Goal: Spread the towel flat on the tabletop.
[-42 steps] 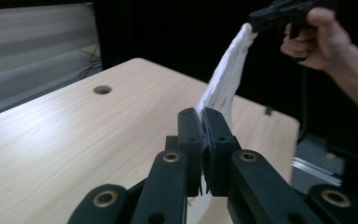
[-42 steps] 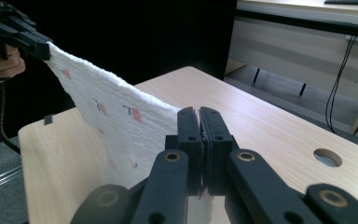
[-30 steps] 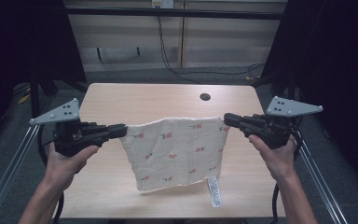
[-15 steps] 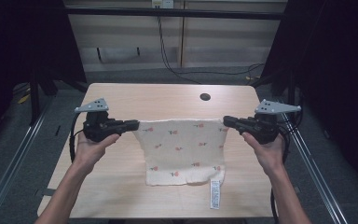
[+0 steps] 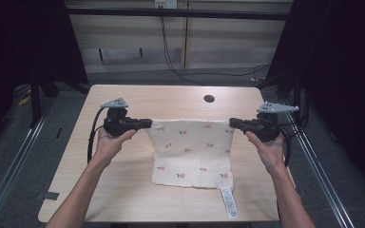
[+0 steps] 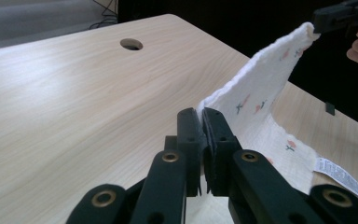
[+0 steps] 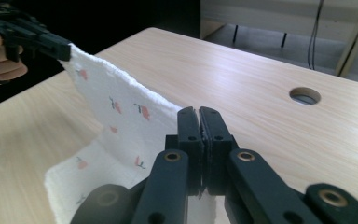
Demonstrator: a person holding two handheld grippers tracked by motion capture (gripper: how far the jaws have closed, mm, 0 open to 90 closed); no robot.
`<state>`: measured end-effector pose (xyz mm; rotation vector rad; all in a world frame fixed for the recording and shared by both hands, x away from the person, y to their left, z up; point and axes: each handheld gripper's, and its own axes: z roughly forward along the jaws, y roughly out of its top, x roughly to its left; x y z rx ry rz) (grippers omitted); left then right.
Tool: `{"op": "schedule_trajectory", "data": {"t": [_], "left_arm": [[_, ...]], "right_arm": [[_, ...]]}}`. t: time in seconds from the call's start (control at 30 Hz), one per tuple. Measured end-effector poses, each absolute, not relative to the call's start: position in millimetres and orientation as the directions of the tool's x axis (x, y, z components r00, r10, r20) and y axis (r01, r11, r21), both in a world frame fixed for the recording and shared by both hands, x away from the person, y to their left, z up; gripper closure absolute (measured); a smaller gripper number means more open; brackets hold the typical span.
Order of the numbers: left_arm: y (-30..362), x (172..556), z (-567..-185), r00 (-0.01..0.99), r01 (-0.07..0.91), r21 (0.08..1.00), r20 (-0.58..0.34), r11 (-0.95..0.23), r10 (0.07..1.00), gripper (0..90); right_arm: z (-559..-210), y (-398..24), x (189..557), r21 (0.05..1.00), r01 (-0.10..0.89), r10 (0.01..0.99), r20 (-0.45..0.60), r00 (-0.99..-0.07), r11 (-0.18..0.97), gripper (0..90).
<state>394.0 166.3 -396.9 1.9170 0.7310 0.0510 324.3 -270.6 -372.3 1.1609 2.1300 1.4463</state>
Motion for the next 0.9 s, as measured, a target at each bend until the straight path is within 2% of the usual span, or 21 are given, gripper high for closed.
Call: {"op": "schedule_trajectory", "data": {"t": [0.1, 0.2, 0.57, 0.8, 0.9], "left_arm": [[161, 402, -406, 0.822, 0.471, 0.835, -0.297, -0.285, 0.486, 86.5], [156, 412, -416, 0.806, 0.492, 0.825, -0.312, -0.278, 0.503, 86.6], [163, 428, -425, 0.771, 0.518, 0.814, -0.311, -0.263, 0.556, 86.5], [175, 429, -426, 0.758, 0.515, 0.827, -0.317, -0.225, 0.57, 71.2], [177, 422, -426, 0.769, 0.51, 0.823, -0.306, -0.251, 0.561, 70.2]], "right_arm": [[-383, -277, 338, 0.874, 0.468, 0.767, 0.212, -0.605, 0.128, 88.4], [-395, -277, 353, 0.863, 0.494, 0.776, 0.235, -0.586, 0.111, 88.5], [-417, -267, 394, 0.835, 0.527, 0.794, 0.208, -0.571, 0.161, 88.3], [-418, -270, 394, 0.842, 0.519, 0.816, 0.195, -0.544, 0.145, 78.0], [-417, -277, 387, 0.844, 0.517, 0.817, 0.195, -0.542, 0.142, 77.5]]}}
